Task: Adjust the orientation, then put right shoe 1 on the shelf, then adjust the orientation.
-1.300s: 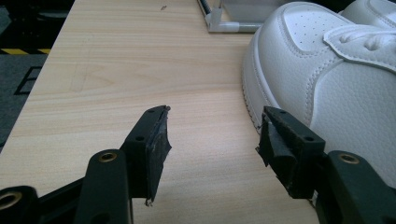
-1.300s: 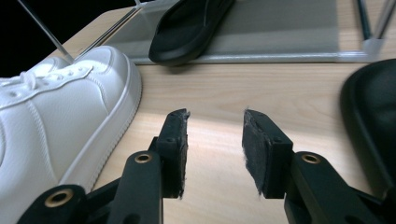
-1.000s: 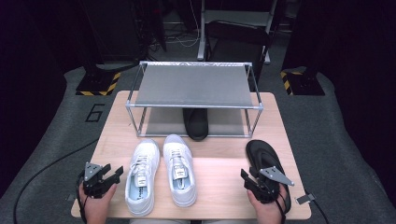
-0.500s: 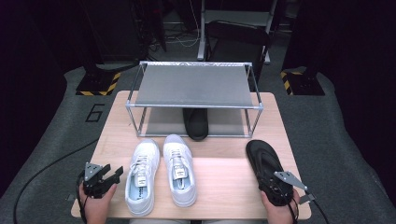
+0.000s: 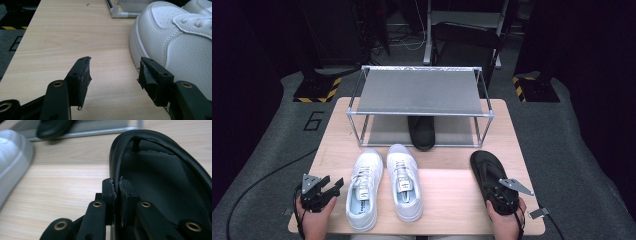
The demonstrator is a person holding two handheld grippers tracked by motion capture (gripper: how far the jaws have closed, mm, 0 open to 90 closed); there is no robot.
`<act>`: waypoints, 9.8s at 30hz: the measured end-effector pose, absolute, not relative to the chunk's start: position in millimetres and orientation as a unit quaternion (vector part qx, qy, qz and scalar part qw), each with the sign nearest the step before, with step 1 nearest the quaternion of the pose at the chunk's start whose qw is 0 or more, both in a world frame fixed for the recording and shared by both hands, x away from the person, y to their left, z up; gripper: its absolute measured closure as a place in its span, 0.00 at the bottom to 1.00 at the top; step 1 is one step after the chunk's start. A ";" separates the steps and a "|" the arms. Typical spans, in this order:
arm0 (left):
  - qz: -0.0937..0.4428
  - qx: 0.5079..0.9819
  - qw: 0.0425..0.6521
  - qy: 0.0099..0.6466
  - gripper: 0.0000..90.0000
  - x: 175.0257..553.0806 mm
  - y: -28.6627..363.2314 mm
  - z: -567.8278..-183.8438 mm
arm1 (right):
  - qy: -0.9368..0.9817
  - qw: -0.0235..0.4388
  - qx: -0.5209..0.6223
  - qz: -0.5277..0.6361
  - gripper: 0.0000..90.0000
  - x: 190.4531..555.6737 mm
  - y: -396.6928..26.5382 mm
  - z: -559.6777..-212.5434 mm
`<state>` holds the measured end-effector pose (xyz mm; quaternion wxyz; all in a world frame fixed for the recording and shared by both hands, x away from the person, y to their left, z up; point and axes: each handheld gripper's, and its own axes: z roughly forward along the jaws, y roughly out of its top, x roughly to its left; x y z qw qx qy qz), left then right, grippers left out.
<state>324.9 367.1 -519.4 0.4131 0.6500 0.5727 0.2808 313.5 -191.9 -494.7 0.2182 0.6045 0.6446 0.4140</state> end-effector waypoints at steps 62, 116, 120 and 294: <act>0.277 0.648 0.413 0.577 0.47 326.4 368.3 -521.5 | 0.680 0.183 0.553 0.445 0.87 319.2 -166.9 -505.5; 0.280 0.647 0.414 0.576 0.47 325.4 369.0 -520.3 | 0.646 0.062 0.597 0.472 0.64 316.1 -189.2 -528.9; 0.280 0.647 0.414 0.576 0.47 325.3 369.0 -520.3 | 0.641 0.050 0.597 0.481 0.63 317.6 -190.4 -531.8; 0.276 0.650 0.417 0.573 0.47 328.8 369.4 -521.4 | 0.516 0.143 0.693 0.483 0.72 487.4 -152.9 -505.1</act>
